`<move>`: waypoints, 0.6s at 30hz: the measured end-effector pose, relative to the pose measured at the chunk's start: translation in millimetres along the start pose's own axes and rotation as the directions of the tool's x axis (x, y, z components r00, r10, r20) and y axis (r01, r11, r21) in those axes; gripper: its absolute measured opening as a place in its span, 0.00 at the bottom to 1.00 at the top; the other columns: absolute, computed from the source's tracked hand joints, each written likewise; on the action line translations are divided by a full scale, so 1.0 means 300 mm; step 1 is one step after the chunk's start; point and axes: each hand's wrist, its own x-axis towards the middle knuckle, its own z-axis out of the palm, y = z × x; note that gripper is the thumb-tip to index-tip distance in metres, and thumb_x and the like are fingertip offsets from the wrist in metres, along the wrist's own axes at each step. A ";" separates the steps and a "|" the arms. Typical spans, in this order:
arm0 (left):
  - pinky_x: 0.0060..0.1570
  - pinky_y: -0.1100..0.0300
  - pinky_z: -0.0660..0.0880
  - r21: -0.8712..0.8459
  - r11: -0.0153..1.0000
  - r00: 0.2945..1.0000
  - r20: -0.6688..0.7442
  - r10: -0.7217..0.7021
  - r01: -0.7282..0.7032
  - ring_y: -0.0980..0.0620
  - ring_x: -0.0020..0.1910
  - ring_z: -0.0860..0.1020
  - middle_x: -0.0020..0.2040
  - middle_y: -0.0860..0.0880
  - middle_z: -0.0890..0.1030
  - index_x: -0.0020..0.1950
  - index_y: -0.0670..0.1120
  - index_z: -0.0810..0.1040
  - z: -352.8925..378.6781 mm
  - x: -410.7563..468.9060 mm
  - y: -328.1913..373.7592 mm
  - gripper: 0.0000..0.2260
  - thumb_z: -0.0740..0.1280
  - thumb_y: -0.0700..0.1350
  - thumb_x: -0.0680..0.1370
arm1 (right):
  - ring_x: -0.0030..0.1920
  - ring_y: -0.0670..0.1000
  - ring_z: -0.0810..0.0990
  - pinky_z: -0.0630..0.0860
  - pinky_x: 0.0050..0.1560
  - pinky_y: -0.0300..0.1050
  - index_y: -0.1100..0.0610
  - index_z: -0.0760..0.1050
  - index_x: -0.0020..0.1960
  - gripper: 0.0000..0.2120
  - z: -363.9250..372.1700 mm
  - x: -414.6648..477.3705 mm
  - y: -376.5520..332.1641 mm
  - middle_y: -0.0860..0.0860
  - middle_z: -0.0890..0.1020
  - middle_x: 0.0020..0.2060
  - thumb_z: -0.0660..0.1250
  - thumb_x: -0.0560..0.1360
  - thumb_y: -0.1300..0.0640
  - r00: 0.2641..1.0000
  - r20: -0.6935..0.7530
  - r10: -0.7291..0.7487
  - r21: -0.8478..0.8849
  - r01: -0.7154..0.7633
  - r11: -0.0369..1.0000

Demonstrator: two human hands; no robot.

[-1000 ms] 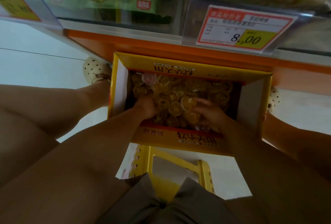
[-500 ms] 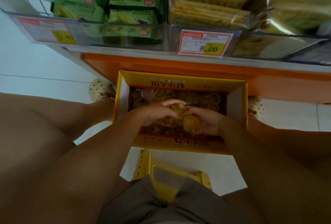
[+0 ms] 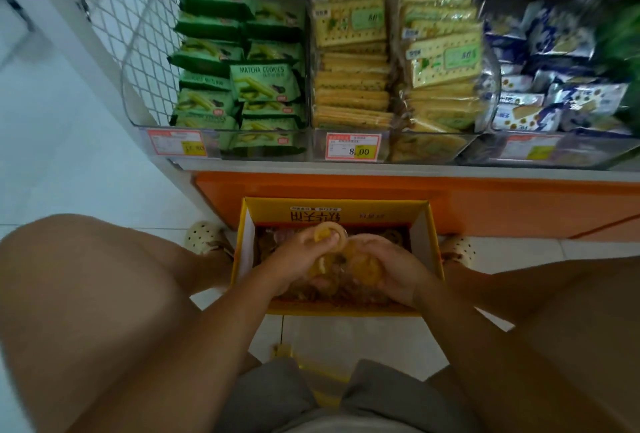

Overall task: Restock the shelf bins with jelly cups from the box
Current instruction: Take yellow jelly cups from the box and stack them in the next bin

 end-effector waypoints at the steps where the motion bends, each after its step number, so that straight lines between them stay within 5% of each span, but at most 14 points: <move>1: 0.51 0.43 0.80 -0.056 0.998 1.000 0.007 0.002 -0.001 0.45 0.57 0.80 0.62 0.50 0.77 0.58 0.58 0.77 0.001 -0.018 0.019 0.23 0.73 0.66 0.67 | 0.53 0.58 0.81 0.78 0.53 0.57 0.59 0.78 0.61 0.14 0.005 -0.013 -0.007 0.60 0.81 0.56 0.67 0.76 0.57 0.999 -0.014 -0.046 0.009 0.046 0.999; 4: 0.47 0.45 0.81 -0.247 0.969 0.998 0.061 0.001 0.014 0.45 0.50 0.84 0.58 0.46 0.81 0.58 0.52 0.77 0.001 -0.058 0.071 0.11 0.67 0.53 0.78 | 0.60 0.59 0.79 0.72 0.64 0.61 0.54 0.81 0.56 0.14 0.023 -0.047 -0.030 0.57 0.82 0.57 0.71 0.71 0.55 0.988 -0.017 -0.155 -0.032 0.155 0.987; 10: 0.52 0.42 0.80 -0.317 0.948 0.997 0.074 0.035 -0.009 0.43 0.52 0.83 0.57 0.44 0.82 0.62 0.51 0.75 0.031 -0.098 0.100 0.14 0.67 0.51 0.78 | 0.67 0.53 0.73 0.68 0.68 0.60 0.44 0.78 0.62 0.22 0.033 -0.095 -0.024 0.48 0.78 0.64 0.63 0.74 0.35 0.968 -0.035 -0.248 -0.231 0.234 0.944; 14: 0.50 0.43 0.80 -0.305 0.948 0.993 0.054 0.108 -0.087 0.45 0.49 0.84 0.57 0.45 0.81 0.63 0.51 0.76 0.081 -0.119 0.097 0.14 0.68 0.49 0.77 | 0.65 0.53 0.73 0.67 0.69 0.58 0.47 0.70 0.70 0.25 0.035 -0.112 -0.023 0.50 0.76 0.65 0.68 0.75 0.45 0.951 -0.160 -0.265 -0.173 0.237 0.956; 18: 0.51 0.45 0.81 -0.224 0.958 0.981 0.044 0.191 -0.176 0.49 0.48 0.84 0.57 0.46 0.81 0.59 0.53 0.78 0.119 -0.152 0.110 0.11 0.68 0.49 0.77 | 0.57 0.56 0.80 0.75 0.56 0.53 0.54 0.79 0.61 0.15 0.027 -0.142 -0.032 0.53 0.83 0.54 0.68 0.76 0.50 0.965 -0.127 -0.231 -0.159 0.210 0.965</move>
